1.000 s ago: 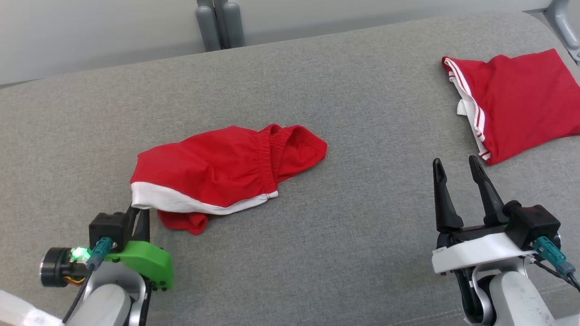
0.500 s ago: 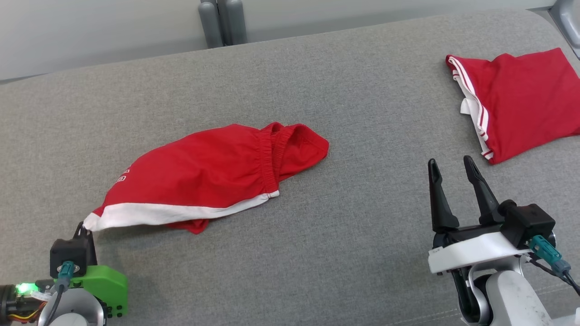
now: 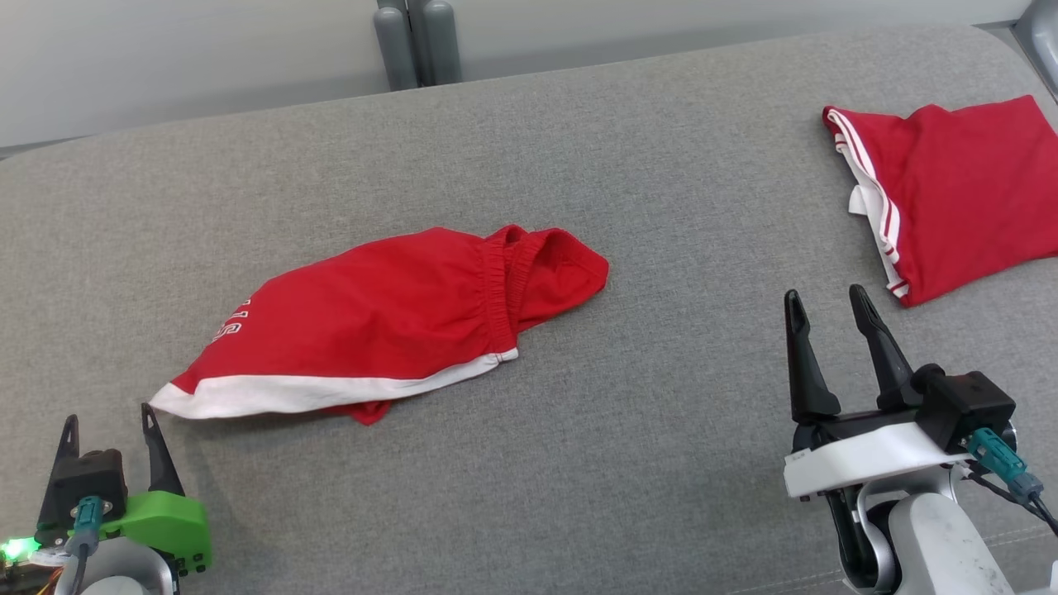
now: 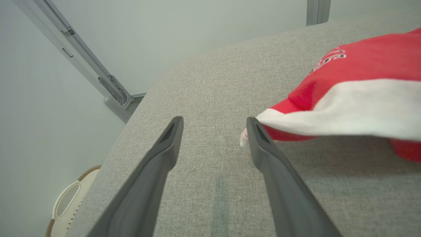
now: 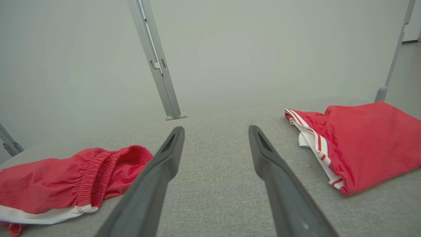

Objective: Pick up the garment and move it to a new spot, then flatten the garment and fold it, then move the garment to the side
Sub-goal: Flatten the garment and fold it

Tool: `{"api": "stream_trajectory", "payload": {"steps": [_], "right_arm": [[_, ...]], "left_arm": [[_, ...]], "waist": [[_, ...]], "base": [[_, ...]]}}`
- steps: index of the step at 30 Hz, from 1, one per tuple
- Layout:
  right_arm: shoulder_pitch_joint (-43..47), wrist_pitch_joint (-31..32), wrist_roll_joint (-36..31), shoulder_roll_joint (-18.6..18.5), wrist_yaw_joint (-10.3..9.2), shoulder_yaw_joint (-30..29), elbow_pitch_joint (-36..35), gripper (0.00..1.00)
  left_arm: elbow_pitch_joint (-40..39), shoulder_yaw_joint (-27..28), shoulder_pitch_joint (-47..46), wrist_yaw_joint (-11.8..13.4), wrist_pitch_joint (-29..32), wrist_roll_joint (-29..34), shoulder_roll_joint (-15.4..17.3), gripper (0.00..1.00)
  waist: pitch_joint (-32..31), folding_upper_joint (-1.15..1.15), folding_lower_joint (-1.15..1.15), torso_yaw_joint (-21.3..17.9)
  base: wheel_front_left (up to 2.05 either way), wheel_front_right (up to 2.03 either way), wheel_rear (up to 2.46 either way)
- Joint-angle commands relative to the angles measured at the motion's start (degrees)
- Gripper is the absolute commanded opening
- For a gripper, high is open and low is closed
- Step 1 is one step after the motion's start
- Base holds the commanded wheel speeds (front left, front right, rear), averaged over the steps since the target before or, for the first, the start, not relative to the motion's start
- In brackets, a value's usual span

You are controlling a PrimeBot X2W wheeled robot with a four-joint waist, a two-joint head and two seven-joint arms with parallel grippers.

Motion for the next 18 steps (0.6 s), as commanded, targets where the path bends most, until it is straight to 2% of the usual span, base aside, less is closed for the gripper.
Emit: {"api": "stream_trajectory", "payload": {"steps": [1, 8, 14, 18], "right_arm": [[0.01, -0.16, -0.17, -0.07, -0.02, -0.03, 0.15, 1.00], [0.34, -0.16, -0.61, -0.07, -0.02, -0.19, 0.36, 1.00], [0.28, -0.16, -0.78, -0.07, -0.02, 0.12, 0.67, 1.00], [0.36, -0.16, -0.55, -0.07, -0.02, 0.16, 0.81, 1.00]], "left_arm": [[-0.35, 0.66, 0.91, 0.38, -0.50, 0.04, -0.13, 1.00], [-6.13, 4.68, 2.34, 1.03, -1.02, 2.14, -1.00, 1.00], [-12.44, 6.14, 3.89, -0.76, -0.94, 4.66, -3.68, 1.00], [-15.49, 5.84, 5.00, -3.20, -0.91, 5.56, -6.45, 1.00]], "waist": [[-0.31, 0.00, 0.00, 0.42], [-1.00, 0.00, 0.00, 1.73], [-1.49, 0.00, 0.00, 2.64], [-2.24, 0.00, 0.00, 3.16]], "base": [[0.00, 0.00, 0.00], [0.00, 0.00, 0.00], [0.00, 0.00, 0.00], [0.00, 0.00, 0.00]]}}
